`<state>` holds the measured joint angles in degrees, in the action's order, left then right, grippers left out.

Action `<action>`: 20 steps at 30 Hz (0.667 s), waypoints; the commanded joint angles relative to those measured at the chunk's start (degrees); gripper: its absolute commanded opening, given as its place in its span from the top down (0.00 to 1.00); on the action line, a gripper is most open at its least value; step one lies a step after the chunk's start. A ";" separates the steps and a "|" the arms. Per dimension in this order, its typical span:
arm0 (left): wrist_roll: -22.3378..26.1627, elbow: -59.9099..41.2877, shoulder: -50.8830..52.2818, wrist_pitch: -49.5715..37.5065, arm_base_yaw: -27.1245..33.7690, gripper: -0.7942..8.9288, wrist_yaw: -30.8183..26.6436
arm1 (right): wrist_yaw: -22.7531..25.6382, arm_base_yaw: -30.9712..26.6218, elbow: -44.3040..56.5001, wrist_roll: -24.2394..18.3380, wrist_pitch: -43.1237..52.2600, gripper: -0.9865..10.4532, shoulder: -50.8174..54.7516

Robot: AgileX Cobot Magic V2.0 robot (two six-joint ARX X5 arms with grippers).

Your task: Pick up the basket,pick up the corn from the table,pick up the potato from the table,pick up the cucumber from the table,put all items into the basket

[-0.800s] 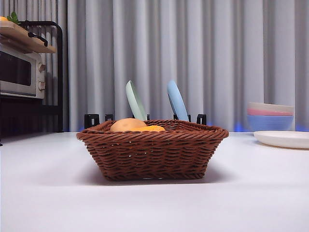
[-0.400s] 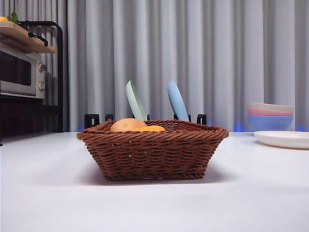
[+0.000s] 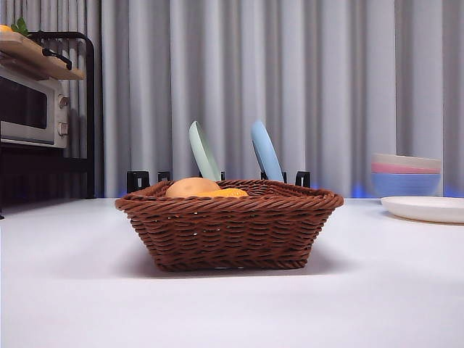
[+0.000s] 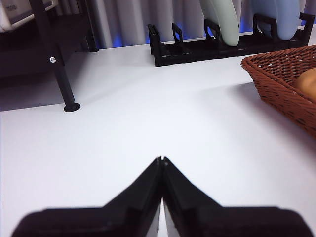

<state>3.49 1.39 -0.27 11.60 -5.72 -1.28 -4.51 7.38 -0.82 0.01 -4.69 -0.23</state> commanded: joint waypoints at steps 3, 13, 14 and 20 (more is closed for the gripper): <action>0.66 -0.70 0.15 0.07 0.17 0.92 -0.02 | 0.07 -0.09 0.48 0.74 -0.96 0.91 0.17; 0.66 -0.70 0.15 0.07 0.17 0.92 -0.02 | 0.22 -0.09 0.48 0.72 -2.08 0.91 0.07; 0.66 -0.70 0.15 0.07 0.17 0.92 -0.02 | 0.22 -0.09 0.46 0.72 -2.08 0.91 0.07; 0.68 -0.70 0.15 0.07 0.17 0.92 -0.02 | 0.22 -0.09 0.46 0.72 -2.08 0.91 0.07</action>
<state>3.51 1.39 -0.27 11.62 -5.72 -1.28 -4.47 7.38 -0.82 0.23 -7.18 -0.25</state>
